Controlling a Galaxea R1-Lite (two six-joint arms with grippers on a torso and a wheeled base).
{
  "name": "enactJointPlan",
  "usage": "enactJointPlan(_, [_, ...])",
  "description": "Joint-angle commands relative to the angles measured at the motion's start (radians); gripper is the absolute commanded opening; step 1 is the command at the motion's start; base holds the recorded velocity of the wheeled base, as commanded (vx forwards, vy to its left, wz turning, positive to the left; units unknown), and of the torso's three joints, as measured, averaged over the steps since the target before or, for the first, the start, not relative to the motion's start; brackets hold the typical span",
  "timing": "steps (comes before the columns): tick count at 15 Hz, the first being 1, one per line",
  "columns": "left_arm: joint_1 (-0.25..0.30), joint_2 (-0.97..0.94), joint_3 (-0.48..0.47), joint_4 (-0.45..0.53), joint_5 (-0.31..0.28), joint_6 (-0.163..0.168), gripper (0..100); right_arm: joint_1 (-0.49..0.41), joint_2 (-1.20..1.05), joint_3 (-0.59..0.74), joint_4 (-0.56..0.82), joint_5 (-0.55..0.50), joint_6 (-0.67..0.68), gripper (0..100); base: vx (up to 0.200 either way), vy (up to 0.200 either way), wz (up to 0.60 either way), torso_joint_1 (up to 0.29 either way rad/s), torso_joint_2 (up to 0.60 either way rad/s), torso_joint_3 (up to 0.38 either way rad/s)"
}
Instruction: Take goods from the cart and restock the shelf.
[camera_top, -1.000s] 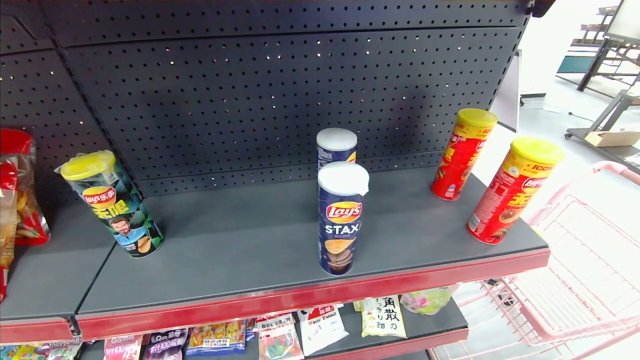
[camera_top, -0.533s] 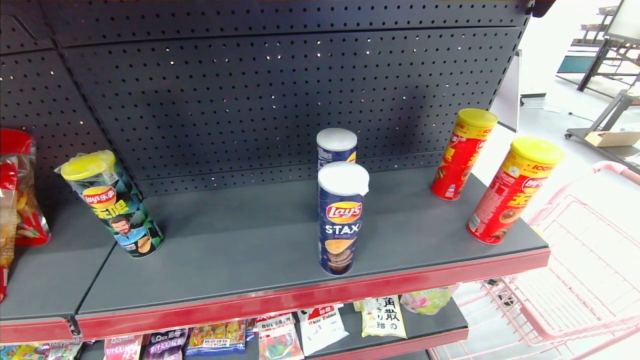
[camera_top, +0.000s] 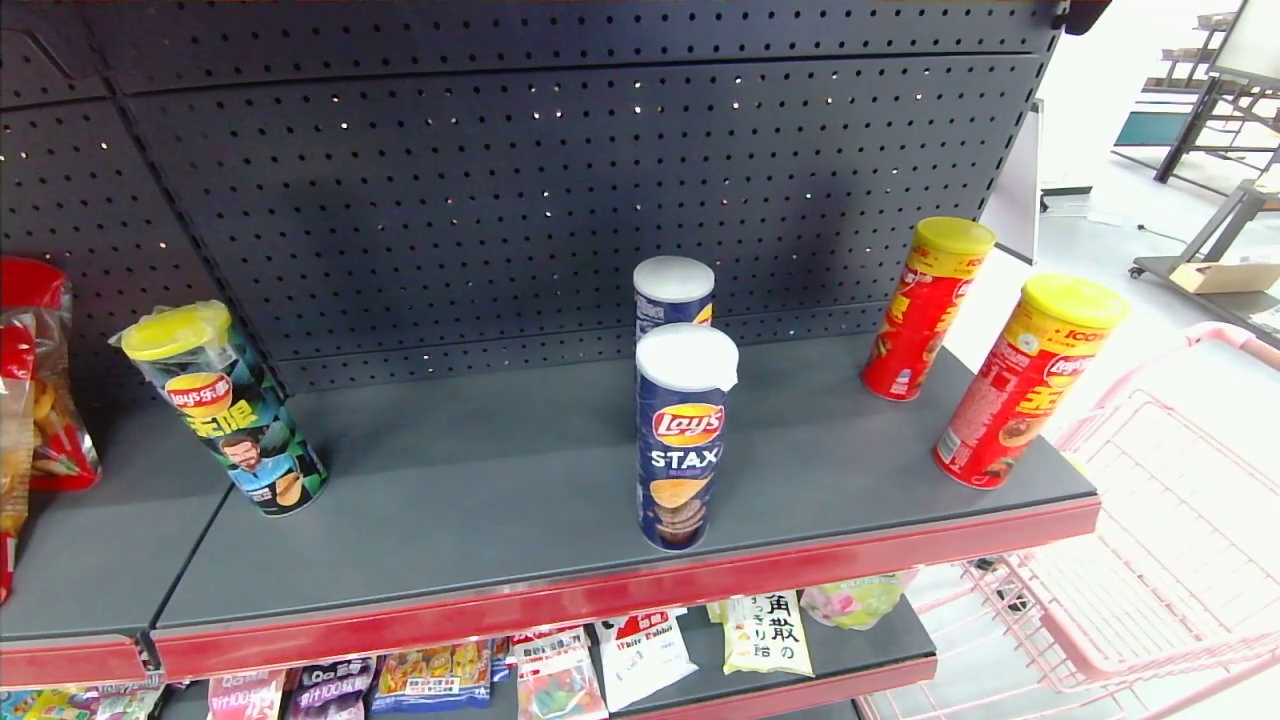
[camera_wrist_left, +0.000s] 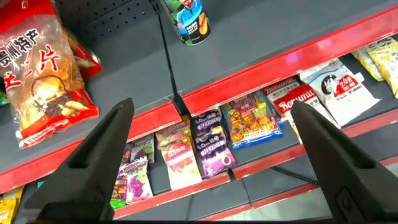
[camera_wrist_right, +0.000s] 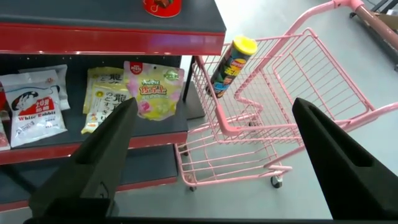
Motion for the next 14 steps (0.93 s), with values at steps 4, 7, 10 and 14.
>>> enactJointPlan(4, [0.0,0.006,0.002,0.0,0.001,0.016,100,0.0,-0.021,0.009,0.002,-0.001,-0.005,100,-0.1,0.0,0.0,0.01,0.0,-0.001])
enactJointPlan(7, [0.0,0.006,0.002,-0.002,0.0,0.039,100,0.0,-0.023,0.016,0.001,-0.001,-0.006,100,0.0,0.0,0.0,0.0,0.0,0.0])
enactJointPlan(10, [0.0,0.006,0.023,-0.052,-0.002,0.039,100,0.0,-0.023,0.016,0.001,-0.001,-0.006,100,0.0,-0.133,0.0,-0.002,0.0,0.0])
enactJointPlan(14, [0.001,0.006,0.028,-0.057,-0.003,0.039,100,0.0,-0.025,0.016,0.001,0.001,-0.006,100,0.0,-0.2,0.0,0.01,0.01,-0.002])
